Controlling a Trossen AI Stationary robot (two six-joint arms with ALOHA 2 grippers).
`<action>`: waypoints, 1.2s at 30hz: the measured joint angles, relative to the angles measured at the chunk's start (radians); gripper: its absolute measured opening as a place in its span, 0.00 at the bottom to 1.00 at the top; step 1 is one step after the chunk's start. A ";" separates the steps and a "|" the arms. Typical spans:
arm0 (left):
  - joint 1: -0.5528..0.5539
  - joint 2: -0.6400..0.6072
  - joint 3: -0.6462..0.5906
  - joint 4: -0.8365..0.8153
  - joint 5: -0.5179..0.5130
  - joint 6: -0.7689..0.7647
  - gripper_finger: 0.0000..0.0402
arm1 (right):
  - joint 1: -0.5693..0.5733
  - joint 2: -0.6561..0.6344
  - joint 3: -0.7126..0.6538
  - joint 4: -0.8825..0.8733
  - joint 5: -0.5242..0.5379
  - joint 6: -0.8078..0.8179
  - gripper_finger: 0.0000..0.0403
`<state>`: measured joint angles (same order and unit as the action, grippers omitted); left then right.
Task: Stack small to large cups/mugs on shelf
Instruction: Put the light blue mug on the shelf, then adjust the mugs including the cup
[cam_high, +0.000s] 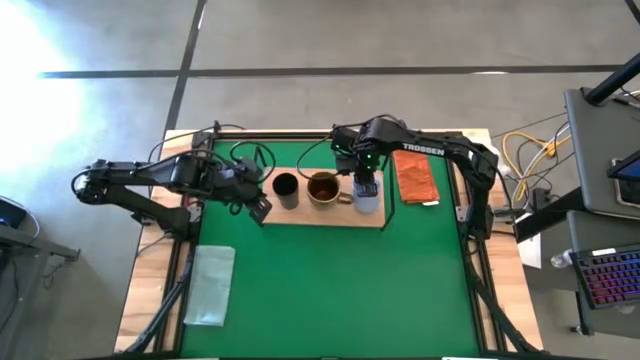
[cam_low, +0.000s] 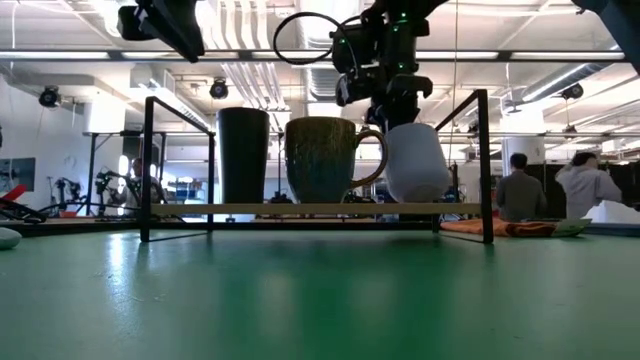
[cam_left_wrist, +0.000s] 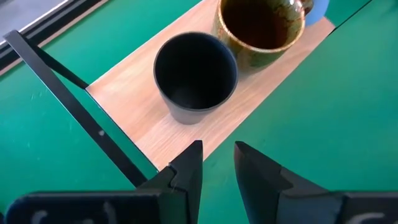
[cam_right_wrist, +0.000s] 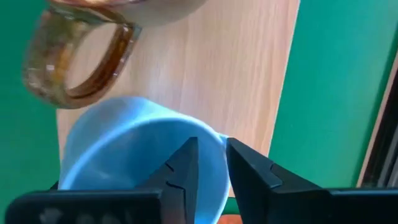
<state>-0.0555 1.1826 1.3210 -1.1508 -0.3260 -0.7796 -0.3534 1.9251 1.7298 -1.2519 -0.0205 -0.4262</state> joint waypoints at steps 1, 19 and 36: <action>0.000 0.001 -0.001 0.000 0.001 0.000 0.19 | 0.000 0.000 0.000 -0.001 0.003 0.005 0.18; 0.000 0.010 -0.002 0.045 -0.002 0.053 0.19 | 0.032 -0.067 0.000 -0.079 0.022 0.087 0.24; 0.001 0.010 -0.002 0.063 -0.001 0.053 0.19 | 0.048 -0.080 0.000 -0.123 0.021 0.173 0.28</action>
<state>-0.0544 1.1924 1.3190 -1.0874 -0.3268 -0.7266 -0.3055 1.8450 1.7294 -1.3748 0.0010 -0.2534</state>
